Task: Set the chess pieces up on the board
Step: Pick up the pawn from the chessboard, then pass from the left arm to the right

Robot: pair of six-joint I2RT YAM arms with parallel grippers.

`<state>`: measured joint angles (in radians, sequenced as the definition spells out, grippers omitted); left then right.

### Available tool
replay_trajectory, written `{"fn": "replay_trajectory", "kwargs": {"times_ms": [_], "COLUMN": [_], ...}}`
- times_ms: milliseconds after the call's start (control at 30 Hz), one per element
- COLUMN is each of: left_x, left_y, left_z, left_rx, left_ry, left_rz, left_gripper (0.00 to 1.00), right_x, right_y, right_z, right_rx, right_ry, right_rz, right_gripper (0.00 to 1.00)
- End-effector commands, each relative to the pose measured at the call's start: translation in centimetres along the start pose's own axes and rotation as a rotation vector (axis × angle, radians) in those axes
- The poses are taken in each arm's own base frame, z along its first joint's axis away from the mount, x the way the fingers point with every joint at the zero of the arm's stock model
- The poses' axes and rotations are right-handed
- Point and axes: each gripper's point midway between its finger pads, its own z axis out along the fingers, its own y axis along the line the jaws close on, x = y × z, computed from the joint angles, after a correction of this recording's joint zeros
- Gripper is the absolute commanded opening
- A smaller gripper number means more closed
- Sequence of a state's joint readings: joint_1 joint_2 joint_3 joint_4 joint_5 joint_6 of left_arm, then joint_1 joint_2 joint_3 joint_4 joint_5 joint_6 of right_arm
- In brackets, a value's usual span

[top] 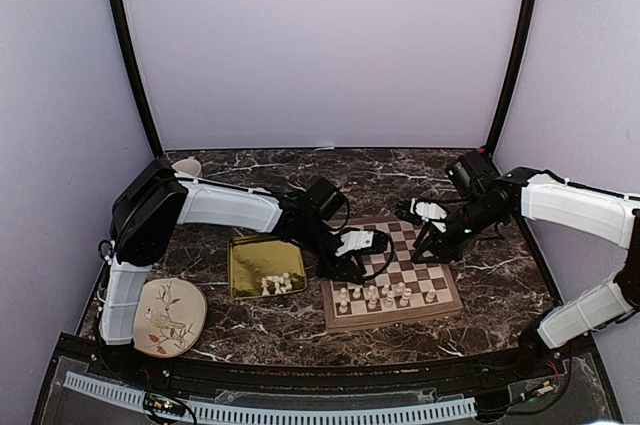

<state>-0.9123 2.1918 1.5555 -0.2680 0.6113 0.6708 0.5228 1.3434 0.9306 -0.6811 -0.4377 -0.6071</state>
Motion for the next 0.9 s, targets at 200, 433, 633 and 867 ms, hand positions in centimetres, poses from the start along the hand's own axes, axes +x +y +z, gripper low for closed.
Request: {"fn": "replay_trajectory", "kwargs": {"times_ms": [200, 433, 633, 867], "left_x": [2.3, -2.1, -8.3, -11.4], "left_y": [-0.1, 2.4, 4.9, 5.7], "left_z": [-1.0, -3.6, -7.9, -11.0], "left_rx": [0.014, -0.070, -0.242, -0.364], "left_ry": [0.068, -0.110, -0.409, -0.559], "left_rz": [-0.129, -0.203, -0.221, -0.190], "left_gripper": [0.15, 0.12, 0.13, 0.14], "right_x": [-1.1, -4.9, -9.1, -10.0], "right_y": [-0.7, -3.7, -6.5, -5.1], "right_z": [-0.3, -4.0, -7.3, -5.6], "right_rx": [0.005, 0.007, -0.034, -0.348], "right_ry": [-0.035, -0.184, -0.320, -0.331], "right_rz": [0.024, 0.133, 0.276, 0.490], "right_gripper": [0.35, 0.35, 0.41, 0.44]}}
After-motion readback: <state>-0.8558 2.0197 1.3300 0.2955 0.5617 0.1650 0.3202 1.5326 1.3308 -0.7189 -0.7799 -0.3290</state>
